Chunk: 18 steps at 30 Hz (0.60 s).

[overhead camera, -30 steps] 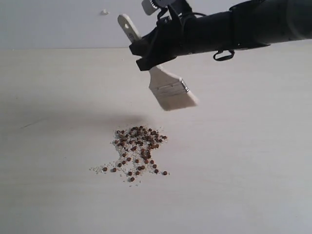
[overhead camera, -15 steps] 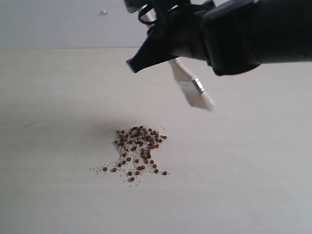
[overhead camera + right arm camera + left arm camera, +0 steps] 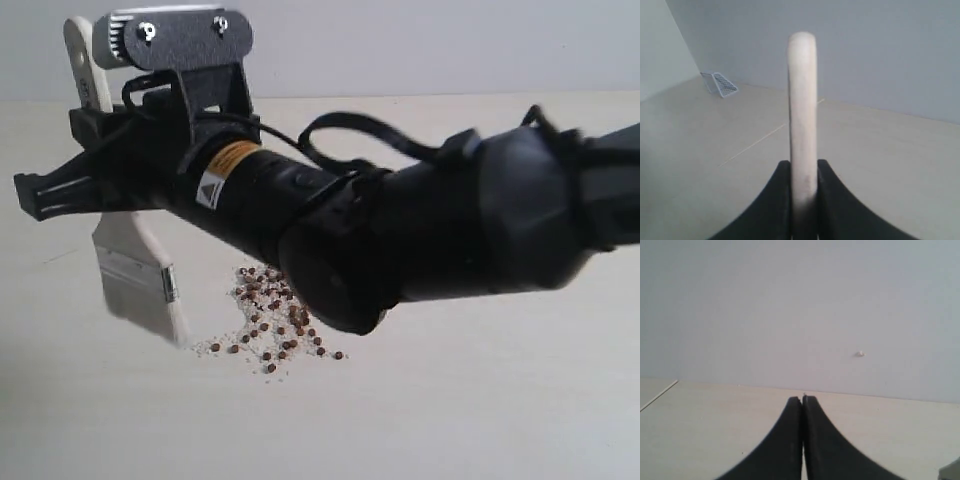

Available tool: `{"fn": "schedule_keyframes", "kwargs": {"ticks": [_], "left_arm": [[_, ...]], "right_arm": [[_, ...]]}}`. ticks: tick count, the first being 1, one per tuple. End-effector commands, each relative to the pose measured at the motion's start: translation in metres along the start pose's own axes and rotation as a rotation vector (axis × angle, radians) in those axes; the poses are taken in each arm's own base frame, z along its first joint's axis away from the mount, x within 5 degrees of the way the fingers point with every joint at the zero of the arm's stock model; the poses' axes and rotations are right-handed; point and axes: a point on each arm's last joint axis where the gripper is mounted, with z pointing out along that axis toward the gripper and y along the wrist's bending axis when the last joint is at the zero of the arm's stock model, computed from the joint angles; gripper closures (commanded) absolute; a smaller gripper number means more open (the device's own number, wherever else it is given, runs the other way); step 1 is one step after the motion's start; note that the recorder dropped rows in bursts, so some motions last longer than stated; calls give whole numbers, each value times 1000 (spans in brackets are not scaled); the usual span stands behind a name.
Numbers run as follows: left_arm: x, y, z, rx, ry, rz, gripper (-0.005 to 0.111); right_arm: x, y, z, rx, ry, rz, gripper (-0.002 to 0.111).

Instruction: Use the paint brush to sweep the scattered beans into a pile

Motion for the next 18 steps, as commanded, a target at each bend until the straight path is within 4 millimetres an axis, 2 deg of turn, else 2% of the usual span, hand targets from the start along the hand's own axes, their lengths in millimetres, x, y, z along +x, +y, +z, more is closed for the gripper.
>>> {"fn": "schedule_keyframes", "kwargs": {"ticks": [1, 6, 13, 18], "left_arm": [[1, 0, 0, -1, -3, -11, 107], [1, 0, 0, -1, -3, -11, 107], [1, 0, 0, -1, -3, -11, 107], [1, 0, 0, -1, -3, -11, 107]], "right_arm": [[39, -8, 12, -9, 49, 101, 108], [66, -18, 19, 36, 97, 160, 108], [69, -34, 20, 79, 132, 174, 108], [72, -61, 18, 177, 228, 201, 108]]}}
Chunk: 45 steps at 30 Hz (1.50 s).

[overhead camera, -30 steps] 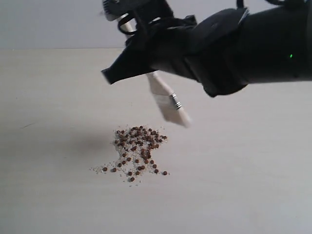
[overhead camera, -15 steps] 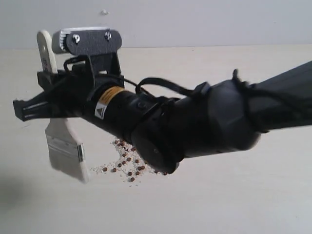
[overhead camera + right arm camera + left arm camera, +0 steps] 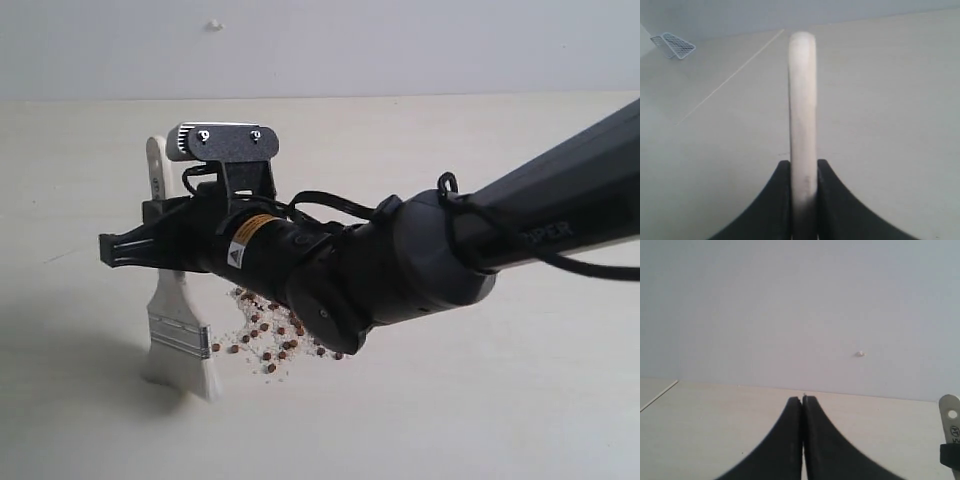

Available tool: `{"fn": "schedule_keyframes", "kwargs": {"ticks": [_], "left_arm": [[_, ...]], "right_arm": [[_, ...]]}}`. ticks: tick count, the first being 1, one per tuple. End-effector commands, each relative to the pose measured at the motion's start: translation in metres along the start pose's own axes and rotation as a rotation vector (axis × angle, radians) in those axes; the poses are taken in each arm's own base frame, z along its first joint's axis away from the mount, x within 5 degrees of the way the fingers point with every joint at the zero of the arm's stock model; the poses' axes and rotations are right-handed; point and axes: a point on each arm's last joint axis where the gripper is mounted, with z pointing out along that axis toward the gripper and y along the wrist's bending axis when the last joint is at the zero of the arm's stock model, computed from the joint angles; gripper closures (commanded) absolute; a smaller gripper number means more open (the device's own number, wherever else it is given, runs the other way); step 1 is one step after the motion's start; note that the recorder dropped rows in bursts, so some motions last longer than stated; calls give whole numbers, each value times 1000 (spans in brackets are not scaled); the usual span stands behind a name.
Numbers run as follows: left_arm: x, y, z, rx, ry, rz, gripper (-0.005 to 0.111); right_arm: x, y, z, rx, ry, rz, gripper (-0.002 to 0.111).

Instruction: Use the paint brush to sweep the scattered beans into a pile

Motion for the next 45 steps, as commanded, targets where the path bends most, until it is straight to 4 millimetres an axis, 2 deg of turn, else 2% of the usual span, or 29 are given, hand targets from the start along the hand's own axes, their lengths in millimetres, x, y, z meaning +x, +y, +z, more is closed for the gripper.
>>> {"fn": "schedule_keyframes", "kwargs": {"ticks": [1, 9, 17, 21, 27, 29, 30, 33, 34, 35, 36, 38, 41, 43, 45], "left_arm": [[1, 0, 0, -1, -3, -11, 107], [1, 0, 0, -1, -3, -11, 107], [1, 0, 0, -1, -3, -11, 107], [1, 0, 0, -1, -3, -11, 107], [1, 0, 0, -1, -3, -11, 107], [1, 0, 0, -1, -3, -11, 107], [1, 0, 0, -1, -3, -11, 107], [1, 0, 0, -1, -3, -11, 107], [1, 0, 0, -1, -3, -11, 107], [1, 0, 0, -1, -3, -11, 107], [1, 0, 0, -1, -3, -11, 107], [1, 0, 0, -1, -3, -11, 107], [1, 0, 0, -1, -3, -11, 107], [1, 0, 0, -1, -3, -11, 107], [1, 0, 0, -1, -3, -11, 107]], "right_arm": [[-3, -17, 0, 59, 41, 20, 108], [-12, -32, -1, 206, -28, -79, 108], [-21, -38, -4, 279, -123, -127, 108], [-33, -31, -10, 262, -144, -113, 108], [-65, -4, -34, 156, -96, -129, 108], [-68, 8, -43, 86, -7, -236, 108], [-66, 14, -48, 29, 62, -358, 108], [-53, 17, -61, -119, 78, -484, 108], [-43, 20, -71, -319, 47, -509, 108], [-40, 22, -76, -437, 34, -518, 108], [-37, 22, -87, -670, 41, -485, 108], [-41, 12, -91, -758, 41, -409, 108], [-44, -17, -86, -735, 48, -324, 108], [-36, -33, -84, -793, 68, -266, 108], [-23, -56, -73, -738, 106, -208, 108]]}}
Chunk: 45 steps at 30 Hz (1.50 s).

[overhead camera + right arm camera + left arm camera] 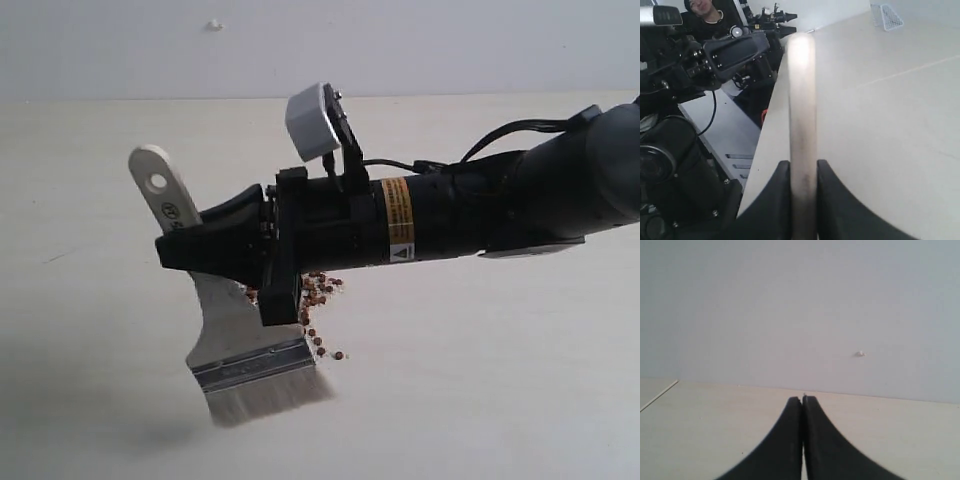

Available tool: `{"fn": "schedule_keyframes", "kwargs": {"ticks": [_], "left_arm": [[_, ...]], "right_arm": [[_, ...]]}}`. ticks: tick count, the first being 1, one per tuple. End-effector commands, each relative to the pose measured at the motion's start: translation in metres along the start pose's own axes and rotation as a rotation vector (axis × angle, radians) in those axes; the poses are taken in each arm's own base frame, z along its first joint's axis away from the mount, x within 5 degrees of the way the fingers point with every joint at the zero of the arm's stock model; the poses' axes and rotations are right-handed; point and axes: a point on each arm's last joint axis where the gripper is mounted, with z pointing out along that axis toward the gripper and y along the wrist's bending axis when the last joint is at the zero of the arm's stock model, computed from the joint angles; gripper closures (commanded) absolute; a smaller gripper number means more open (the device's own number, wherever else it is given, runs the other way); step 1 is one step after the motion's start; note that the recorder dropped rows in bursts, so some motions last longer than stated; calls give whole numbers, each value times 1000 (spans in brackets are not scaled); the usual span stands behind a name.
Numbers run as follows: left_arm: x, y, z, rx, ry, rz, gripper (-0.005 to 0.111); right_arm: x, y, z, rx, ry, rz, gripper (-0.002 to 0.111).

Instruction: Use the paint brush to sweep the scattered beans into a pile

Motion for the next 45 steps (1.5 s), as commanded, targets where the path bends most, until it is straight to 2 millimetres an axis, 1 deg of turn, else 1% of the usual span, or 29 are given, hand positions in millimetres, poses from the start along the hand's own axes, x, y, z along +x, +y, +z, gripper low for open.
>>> {"fn": "schedule_keyframes", "kwargs": {"ticks": [1, 4, 6, 12, 20, 24, 28, 31, 34, 38, 40, 42, 45], "left_arm": [[1, 0, 0, -1, -3, -11, 107], [1, 0, 0, -1, -3, -11, 107], [1, 0, 0, -1, -3, -11, 107], [1, 0, 0, -1, -3, -11, 107], [1, 0, 0, -1, -3, -11, 107], [1, 0, 0, -1, -3, -11, 107], [1, 0, 0, -1, -3, -11, 107], [1, 0, 0, -1, -3, -11, 107], [1, 0, 0, -1, -3, -11, 107], [1, 0, 0, -1, -3, -11, 107], [1, 0, 0, -1, -3, -11, 107], [1, 0, 0, -1, -3, -11, 107], [1, 0, 0, -1, -3, -11, 107]], "right_arm": [[25, -24, -9, 26, -2, 109, 108], [39, -38, -13, 68, 0, 164, 108], [44, -44, -15, 92, -5, 174, 108], [51, -63, -23, 147, -24, 185, 108], [38, -86, -14, 148, -65, 132, 108], [32, -99, -8, 150, -93, 140, 108], [20, -106, -5, 147, -119, 105, 108], [11, -110, -4, 142, -140, 119, 108], [0, -108, -3, 123, -147, 139, 108], [-12, -94, -4, 53, -83, 131, 108], [-18, -83, -6, 3, -19, 129, 108], [-20, -73, -8, -49, 70, 103, 108], [-18, -60, -13, -103, 189, 62, 108]]}}
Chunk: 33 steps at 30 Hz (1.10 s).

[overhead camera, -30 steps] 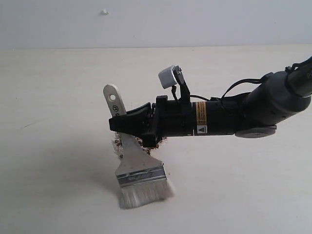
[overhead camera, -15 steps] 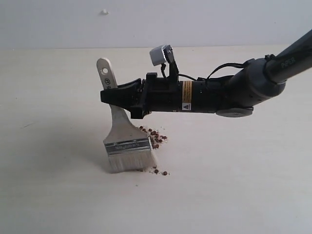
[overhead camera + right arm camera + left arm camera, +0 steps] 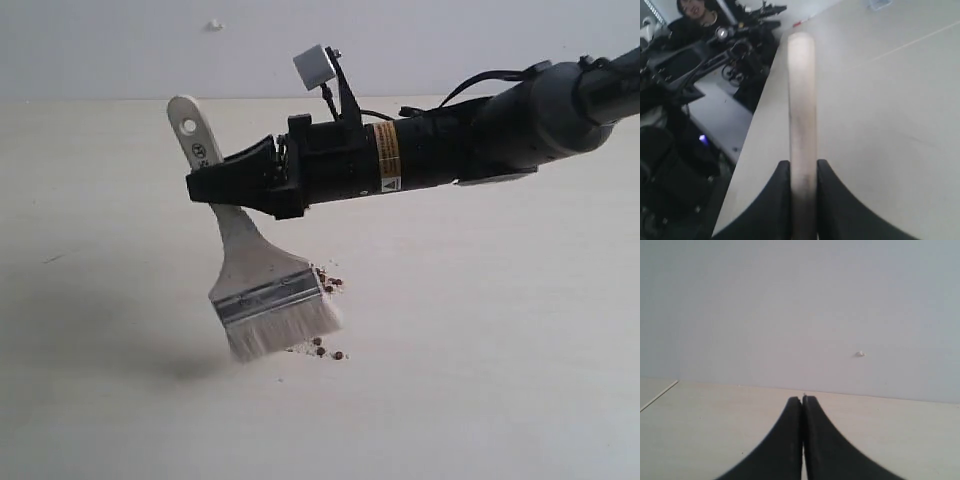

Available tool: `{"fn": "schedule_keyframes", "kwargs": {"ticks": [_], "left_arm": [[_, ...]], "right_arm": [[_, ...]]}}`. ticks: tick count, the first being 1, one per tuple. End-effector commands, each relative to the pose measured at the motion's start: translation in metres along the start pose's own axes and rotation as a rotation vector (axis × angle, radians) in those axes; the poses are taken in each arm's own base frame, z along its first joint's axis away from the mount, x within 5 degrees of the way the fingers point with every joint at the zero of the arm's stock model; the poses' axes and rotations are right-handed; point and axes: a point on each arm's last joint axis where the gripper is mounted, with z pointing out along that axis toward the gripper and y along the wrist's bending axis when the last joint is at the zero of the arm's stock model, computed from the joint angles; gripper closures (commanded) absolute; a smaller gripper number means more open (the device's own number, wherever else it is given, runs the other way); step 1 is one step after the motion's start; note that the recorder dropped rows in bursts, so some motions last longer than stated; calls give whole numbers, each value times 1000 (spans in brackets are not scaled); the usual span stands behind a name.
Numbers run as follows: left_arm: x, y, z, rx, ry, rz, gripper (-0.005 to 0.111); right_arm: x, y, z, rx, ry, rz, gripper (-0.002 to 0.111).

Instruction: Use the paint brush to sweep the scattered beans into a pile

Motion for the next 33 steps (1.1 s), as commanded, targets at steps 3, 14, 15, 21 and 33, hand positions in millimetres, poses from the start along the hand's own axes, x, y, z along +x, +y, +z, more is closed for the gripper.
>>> {"fn": "schedule_keyframes", "kwargs": {"ticks": [3, 14, 15, 21, 33], "left_arm": [[1, 0, 0, -1, -3, -11, 107], [1, 0, 0, -1, -3, -11, 107], [1, 0, 0, -1, -3, -11, 107], [1, 0, 0, -1, -3, -11, 107], [1, 0, 0, -1, -3, -11, 107]], "right_arm": [[11, 22, -11, -81, 171, -65, 108], [51, 17, -11, -80, 175, -87, 108], [53, 16, -11, -80, 173, -104, 108], [62, -3, -20, -25, 138, -93, 108], [59, -14, -27, 42, 70, -145, 108]]}}
